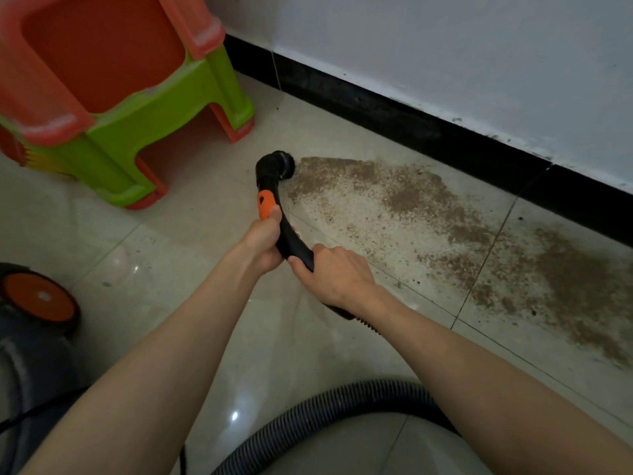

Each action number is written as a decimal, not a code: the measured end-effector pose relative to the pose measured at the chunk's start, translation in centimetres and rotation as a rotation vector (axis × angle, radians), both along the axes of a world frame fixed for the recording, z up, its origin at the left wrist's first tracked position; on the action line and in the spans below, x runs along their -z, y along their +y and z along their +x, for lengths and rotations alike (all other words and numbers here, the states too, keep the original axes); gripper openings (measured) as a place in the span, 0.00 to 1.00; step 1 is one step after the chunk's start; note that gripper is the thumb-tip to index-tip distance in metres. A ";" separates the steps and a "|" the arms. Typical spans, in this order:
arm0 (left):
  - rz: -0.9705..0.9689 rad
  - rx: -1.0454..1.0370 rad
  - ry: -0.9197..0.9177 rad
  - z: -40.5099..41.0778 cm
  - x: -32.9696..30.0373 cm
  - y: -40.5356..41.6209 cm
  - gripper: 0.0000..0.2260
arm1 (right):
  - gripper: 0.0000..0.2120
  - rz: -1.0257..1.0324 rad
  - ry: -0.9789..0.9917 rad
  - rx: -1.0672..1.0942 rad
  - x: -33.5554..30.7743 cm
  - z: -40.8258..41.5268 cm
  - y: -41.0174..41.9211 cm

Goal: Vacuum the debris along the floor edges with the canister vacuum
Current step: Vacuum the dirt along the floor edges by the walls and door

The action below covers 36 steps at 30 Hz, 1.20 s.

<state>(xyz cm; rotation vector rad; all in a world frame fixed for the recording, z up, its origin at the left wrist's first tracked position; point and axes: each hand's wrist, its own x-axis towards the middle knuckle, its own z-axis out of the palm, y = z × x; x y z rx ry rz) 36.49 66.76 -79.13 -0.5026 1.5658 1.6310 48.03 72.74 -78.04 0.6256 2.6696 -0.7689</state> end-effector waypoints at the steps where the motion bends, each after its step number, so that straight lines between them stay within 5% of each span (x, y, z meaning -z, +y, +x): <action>1: -0.013 0.009 0.010 -0.1 -0.1 0.4 0.12 | 0.20 -0.009 0.001 0.005 0.0 -0.1 0.3; 16: -0.027 0.061 0.058 -0.6 -0.2 3.0 0.18 | 0.23 -0.086 0.036 0.145 0.7 -0.7 2.3; 36: -0.197 -0.375 0.121 -2.9 0.8 -12.4 0.18 | 0.21 -0.341 0.048 -0.252 1.4 -5.3 -7.3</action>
